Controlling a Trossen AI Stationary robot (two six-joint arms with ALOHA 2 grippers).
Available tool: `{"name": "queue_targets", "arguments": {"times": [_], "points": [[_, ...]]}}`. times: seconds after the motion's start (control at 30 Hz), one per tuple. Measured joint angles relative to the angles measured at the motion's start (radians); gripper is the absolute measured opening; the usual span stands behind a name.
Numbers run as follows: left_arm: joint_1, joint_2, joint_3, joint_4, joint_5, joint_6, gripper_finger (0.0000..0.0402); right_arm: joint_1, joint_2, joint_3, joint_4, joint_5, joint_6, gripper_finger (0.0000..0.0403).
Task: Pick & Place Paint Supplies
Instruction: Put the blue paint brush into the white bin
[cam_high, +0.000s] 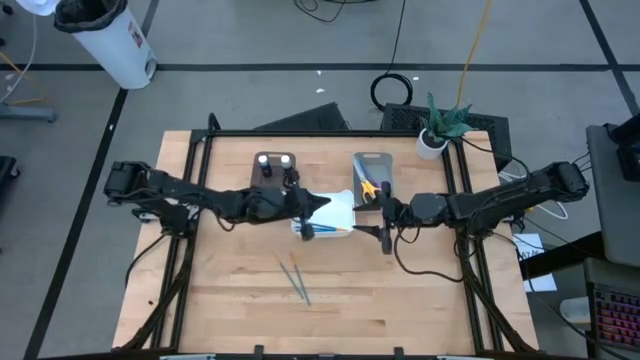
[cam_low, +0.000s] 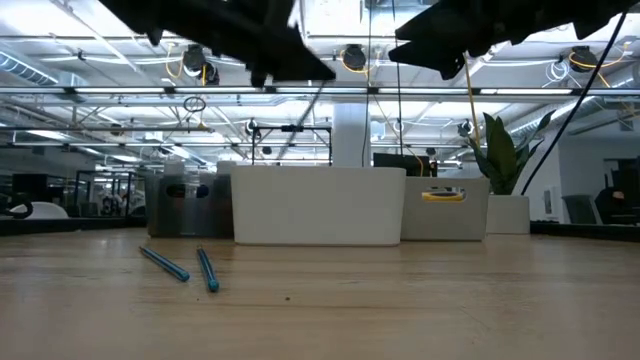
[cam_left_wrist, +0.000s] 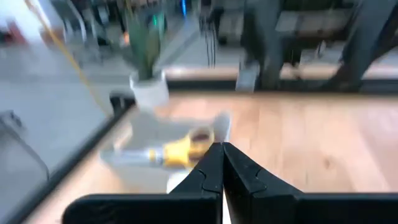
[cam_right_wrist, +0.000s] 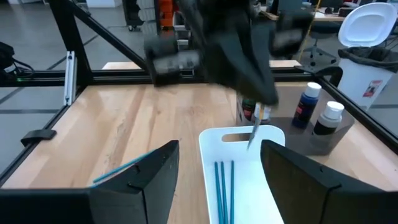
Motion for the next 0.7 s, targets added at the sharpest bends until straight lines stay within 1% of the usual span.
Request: {"name": "queue_targets", "arguments": {"times": [0.1,0.2,0.3,0.4,0.57,0.7], "points": [[0.010,0.047,0.000,-0.039,0.026,-0.065,0.0000,0.000,0.000,0.000,-0.002,0.000,0.000,0.0215],[0.005,0.101,0.000,-0.030,0.051,-0.102,0.0000,0.000,0.000,0.000,-0.004,0.000,0.003,0.0215],[0.000,0.151,-0.001,-0.031,0.065,-0.109,0.0001,0.000,0.000,0.000,-0.014,0.000,0.004,0.0216],[-0.001,0.179,0.000,-0.022,0.062,-0.109,0.0010,0.000,0.000,0.000,-0.020,-0.001,0.004,0.0214],[-0.001,0.185,-0.001,-0.020,-0.014,-0.207,0.0050,0.000,0.000,0.000,-0.027,0.000,0.003,0.0211],[-0.001,0.177,0.000,-0.004,-0.040,-0.176,0.0104,0.000,0.000,0.000,-0.034,0.000,0.003,0.0210]]}}
